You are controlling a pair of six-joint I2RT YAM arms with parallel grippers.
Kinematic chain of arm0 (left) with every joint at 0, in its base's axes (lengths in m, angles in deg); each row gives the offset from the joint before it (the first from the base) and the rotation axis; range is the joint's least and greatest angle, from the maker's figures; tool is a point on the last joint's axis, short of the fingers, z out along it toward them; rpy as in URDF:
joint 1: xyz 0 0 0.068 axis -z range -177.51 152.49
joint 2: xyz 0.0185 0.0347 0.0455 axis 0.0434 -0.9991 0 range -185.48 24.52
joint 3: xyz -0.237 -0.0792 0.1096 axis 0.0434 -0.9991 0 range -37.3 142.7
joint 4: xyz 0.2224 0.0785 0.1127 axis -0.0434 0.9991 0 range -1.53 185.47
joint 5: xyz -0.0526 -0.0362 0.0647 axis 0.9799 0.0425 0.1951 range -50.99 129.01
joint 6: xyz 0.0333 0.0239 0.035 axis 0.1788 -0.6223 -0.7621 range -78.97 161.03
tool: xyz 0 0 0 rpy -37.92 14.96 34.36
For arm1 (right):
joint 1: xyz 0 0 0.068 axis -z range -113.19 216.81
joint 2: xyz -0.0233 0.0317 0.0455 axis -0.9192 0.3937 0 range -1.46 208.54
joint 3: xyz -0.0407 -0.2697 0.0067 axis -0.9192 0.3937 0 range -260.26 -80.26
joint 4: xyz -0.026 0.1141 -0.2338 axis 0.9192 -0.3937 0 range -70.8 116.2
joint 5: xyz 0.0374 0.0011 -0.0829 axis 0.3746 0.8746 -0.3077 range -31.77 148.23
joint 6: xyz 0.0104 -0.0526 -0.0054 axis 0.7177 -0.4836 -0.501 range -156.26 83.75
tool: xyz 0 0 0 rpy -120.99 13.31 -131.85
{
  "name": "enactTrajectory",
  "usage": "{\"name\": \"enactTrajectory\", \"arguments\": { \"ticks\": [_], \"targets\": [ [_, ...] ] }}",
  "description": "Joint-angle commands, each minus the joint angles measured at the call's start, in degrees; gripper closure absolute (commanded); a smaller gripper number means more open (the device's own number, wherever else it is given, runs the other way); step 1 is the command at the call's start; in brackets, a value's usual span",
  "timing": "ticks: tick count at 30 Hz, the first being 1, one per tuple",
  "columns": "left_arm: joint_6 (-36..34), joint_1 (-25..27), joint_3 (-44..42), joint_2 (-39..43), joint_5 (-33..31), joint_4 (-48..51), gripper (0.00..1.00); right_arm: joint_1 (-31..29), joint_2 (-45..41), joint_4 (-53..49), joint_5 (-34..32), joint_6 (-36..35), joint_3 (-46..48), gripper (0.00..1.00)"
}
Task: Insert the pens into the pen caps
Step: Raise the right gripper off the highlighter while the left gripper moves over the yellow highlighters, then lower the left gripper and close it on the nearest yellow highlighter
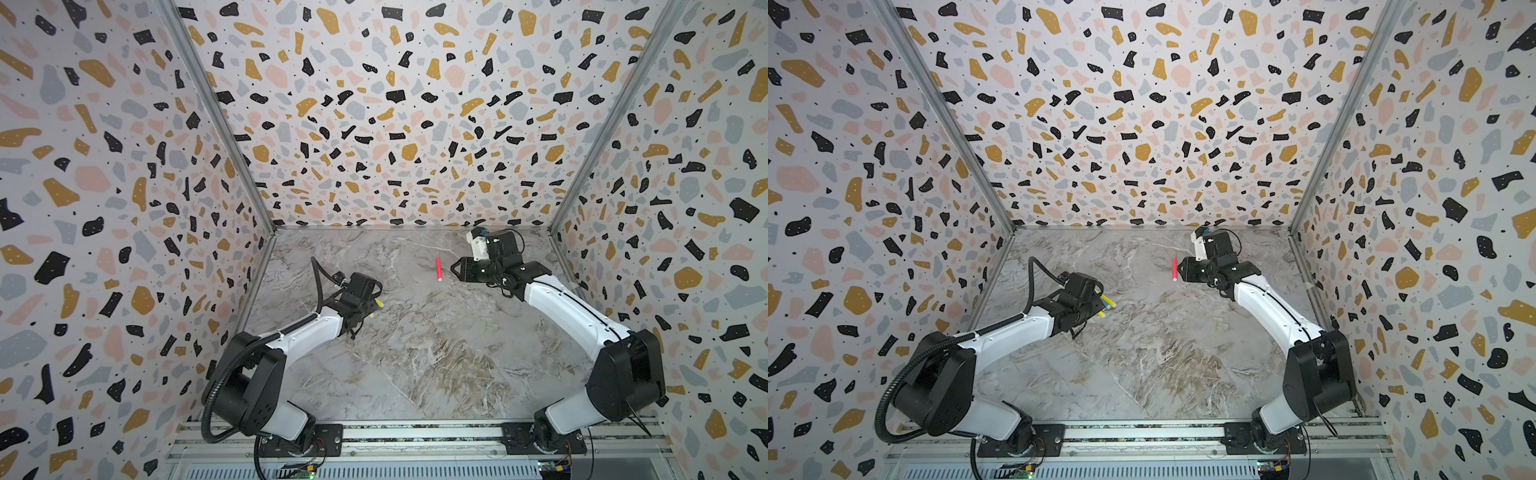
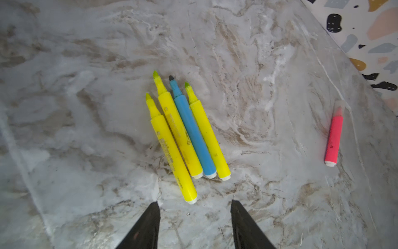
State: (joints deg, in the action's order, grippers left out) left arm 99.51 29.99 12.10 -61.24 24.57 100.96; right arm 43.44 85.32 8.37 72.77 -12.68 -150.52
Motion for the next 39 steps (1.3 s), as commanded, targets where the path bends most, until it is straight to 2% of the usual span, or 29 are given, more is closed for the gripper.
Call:
{"name": "enactTrajectory", "arguments": {
  "ticks": [1,8,18,34,39],
  "targets": [
    [5.1,-0.6,2.9,-1.7,-3.1,4.5,0.46,-0.2,-2.3,0.7,0.0,0.6,0.8,0.62],
    [7.3,-1.3,5.1,-5.9,-2.0,5.3,0.47,-0.2,-2.6,1.2,0.6,0.9,2.4,0.62],
    [8.9,-2.0,8.1,-12.0,-0.2,6.6,0.54,-0.3,-2.9,2.1,0.8,1.3,3.9,0.62],
    [10.0,-2.5,8.2,-15.6,0.8,5.3,0.55,-0.1,-4.2,3.0,0.8,1.8,6.3,0.63],
    [10.6,-2.6,7.1,-16.4,3.2,4.6,0.57,-0.2,-5.2,3.1,0.6,2.1,6.6,0.63]
  ]
}}
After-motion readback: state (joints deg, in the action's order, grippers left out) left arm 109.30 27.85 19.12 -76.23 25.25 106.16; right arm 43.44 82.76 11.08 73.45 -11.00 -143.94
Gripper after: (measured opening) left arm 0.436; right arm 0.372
